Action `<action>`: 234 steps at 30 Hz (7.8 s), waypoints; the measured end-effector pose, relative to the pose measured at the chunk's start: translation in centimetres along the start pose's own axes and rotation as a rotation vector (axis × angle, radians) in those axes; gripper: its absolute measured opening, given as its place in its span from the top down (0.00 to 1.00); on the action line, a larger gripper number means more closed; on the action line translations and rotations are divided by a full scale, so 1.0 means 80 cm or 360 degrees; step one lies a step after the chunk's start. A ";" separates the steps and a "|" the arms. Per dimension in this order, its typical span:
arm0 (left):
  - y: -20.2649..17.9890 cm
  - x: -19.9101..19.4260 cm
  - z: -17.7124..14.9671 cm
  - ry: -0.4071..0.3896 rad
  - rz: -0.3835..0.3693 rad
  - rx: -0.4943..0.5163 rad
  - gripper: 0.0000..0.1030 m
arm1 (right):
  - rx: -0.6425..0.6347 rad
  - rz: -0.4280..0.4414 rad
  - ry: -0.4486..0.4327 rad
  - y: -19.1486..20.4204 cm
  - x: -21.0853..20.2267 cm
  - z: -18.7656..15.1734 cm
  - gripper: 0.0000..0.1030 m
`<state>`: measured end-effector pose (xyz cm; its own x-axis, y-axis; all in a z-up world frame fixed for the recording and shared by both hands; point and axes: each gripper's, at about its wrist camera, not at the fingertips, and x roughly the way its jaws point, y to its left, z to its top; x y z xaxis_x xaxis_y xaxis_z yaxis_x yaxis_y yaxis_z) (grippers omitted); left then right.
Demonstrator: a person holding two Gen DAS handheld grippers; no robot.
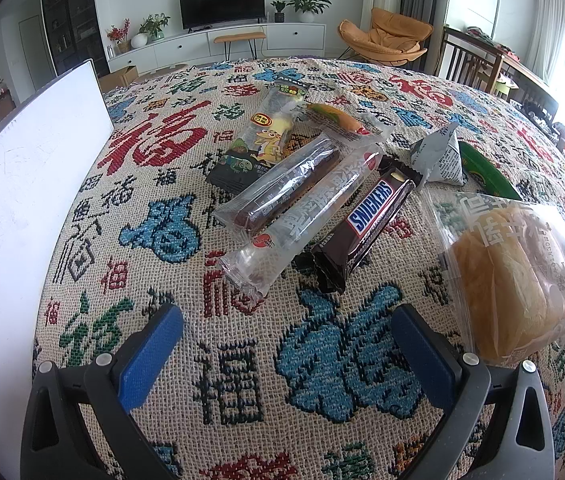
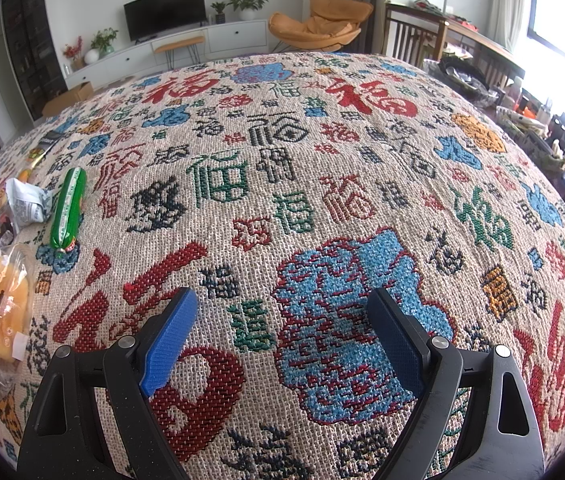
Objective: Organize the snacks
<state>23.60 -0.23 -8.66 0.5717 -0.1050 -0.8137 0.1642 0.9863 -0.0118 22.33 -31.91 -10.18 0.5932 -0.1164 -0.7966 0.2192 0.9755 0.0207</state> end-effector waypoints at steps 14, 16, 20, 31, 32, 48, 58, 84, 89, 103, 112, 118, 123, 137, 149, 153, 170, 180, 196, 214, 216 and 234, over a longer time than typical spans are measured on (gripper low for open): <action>0.000 0.000 0.000 0.0001 0.0000 0.0000 0.00 | 0.0000 0.0000 0.0000 -0.001 0.000 0.000 0.13; 0.000 0.000 0.000 0.0002 0.0001 -0.0002 0.00 | 0.0000 0.0000 0.0000 0.000 0.000 0.000 0.13; 0.002 -0.006 0.001 0.0171 -0.0048 0.0017 0.00 | 0.0001 0.0002 0.0000 -0.001 0.000 0.000 0.13; 0.021 -0.004 0.153 0.0139 -0.0062 0.0187 0.01 | -0.0002 -0.0001 0.0000 0.001 0.000 0.000 0.13; 0.016 0.013 0.163 0.0165 -0.0034 0.0227 0.01 | -0.0002 -0.0001 0.0000 0.001 0.000 -0.001 0.13; 0.086 0.019 0.091 0.0231 -0.0064 -0.0118 0.88 | -0.0002 -0.0001 0.0000 0.001 0.000 0.000 0.12; 0.078 -0.081 -0.067 0.0167 -0.0091 -0.0170 0.31 | -0.0002 -0.0003 0.0000 0.001 -0.001 0.000 0.13; 0.070 -0.060 -0.075 0.0016 0.0069 -0.0085 0.00 | -0.0129 0.0520 0.0151 0.079 -0.008 0.096 0.15; 0.070 -0.061 -0.075 0.0015 0.0069 -0.0086 0.00 | -0.0410 0.0498 0.0404 0.170 0.039 0.128 0.54; 0.062 -0.058 -0.027 0.0156 -0.0157 -0.0008 0.28 | -0.0087 0.0558 0.0419 0.073 -0.016 0.088 0.77; 0.066 -0.072 -0.052 0.0069 -0.0196 -0.0067 0.80 | 0.0245 0.0969 0.0344 0.023 -0.088 -0.024 0.77; 0.085 -0.149 -0.073 -0.0124 -0.0437 -0.0261 0.80 | 0.0187 0.1074 0.0265 0.049 -0.125 -0.049 0.77; 0.108 -0.234 -0.070 -0.0338 -0.0643 -0.0397 0.80 | 0.0093 0.1201 0.0203 0.093 -0.169 -0.039 0.77; 0.331 -0.373 -0.067 -0.0535 -0.0125 -0.0607 0.79 | -0.0381 0.1744 0.0231 0.416 -0.271 0.011 0.77; 0.337 -0.294 -0.102 -0.0365 0.0100 -0.0694 0.26 | -0.0528 0.1493 0.0096 0.443 -0.239 -0.025 0.35; 0.254 -0.286 -0.090 -0.0366 -0.0144 -0.0564 0.23 | -0.0658 0.0891 -0.0300 0.336 -0.209 -0.045 0.34; 0.026 -0.086 -0.074 -0.0045 -0.0169 -0.0080 0.12 | -0.0265 0.0136 -0.0164 0.057 -0.105 -0.110 0.29; 0.022 -0.058 -0.070 0.0003 -0.0009 0.0005 0.00 | -0.0172 0.0103 -0.0063 0.035 -0.085 -0.097 0.25; 0.021 -0.057 -0.070 0.0006 -0.0003 0.0012 0.00 | -0.0175 0.0108 -0.0030 0.039 -0.080 -0.096 0.17; 0.021 -0.058 -0.069 0.0007 -0.0002 0.0012 0.00 | -0.0175 0.0108 -0.0030 0.039 -0.081 -0.096 0.17; 0.021 -0.058 -0.070 0.0007 -0.0003 0.0013 0.00 | -0.0175 0.0108 -0.0031 0.039 -0.081 -0.096 0.17; 0.021 -0.058 -0.069 0.0008 -0.0002 0.0013 0.00 | -0.0175 0.0108 -0.0030 0.039 -0.081 -0.097 0.17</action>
<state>16.77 2.60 -8.15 0.5674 -0.1055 -0.8166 0.1717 0.9851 -0.0079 13.19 -26.67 -9.63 0.6188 -0.0517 -0.7839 0.0921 0.9957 0.0070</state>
